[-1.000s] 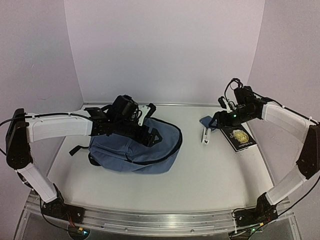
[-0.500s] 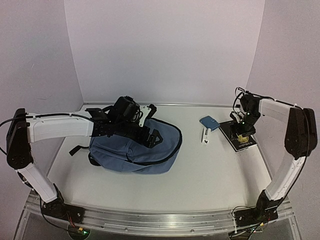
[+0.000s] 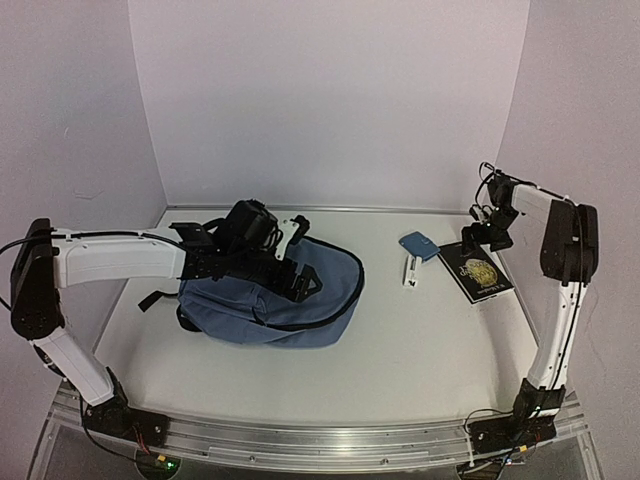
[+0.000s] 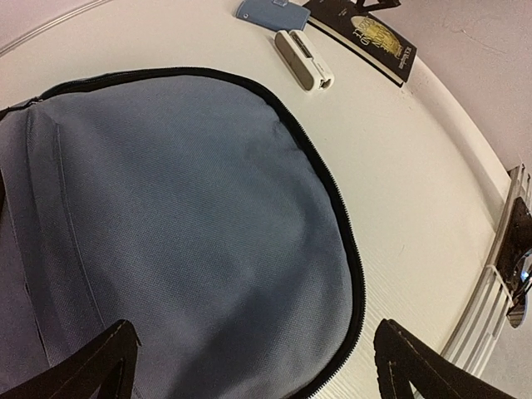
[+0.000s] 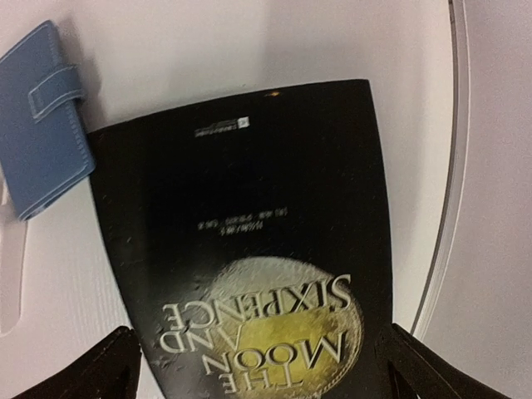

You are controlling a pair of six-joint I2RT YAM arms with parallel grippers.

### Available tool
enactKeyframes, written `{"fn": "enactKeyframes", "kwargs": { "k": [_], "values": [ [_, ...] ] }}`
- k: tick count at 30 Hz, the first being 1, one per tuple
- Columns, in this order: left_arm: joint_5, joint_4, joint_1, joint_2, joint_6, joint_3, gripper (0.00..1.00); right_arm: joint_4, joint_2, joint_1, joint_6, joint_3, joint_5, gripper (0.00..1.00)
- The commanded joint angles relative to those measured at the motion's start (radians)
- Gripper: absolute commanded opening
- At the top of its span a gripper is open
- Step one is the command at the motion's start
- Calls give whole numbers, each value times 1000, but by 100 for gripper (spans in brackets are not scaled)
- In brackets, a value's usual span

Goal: Pack the student bag
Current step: Move the book to the center of the board.

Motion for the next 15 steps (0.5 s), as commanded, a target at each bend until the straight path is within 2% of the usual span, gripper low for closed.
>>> {"fn": "enactKeyframes", "kwargs": {
  "k": [1, 15],
  "values": [
    [-9, 34, -4, -67, -18, -15, 100, -33, 84, -17, 6, 97, -32, 98],
    [-12, 23, -6, -80, -16, -12, 100, -39, 214, -56, -38, 192, -84, 98]
  ]
}}
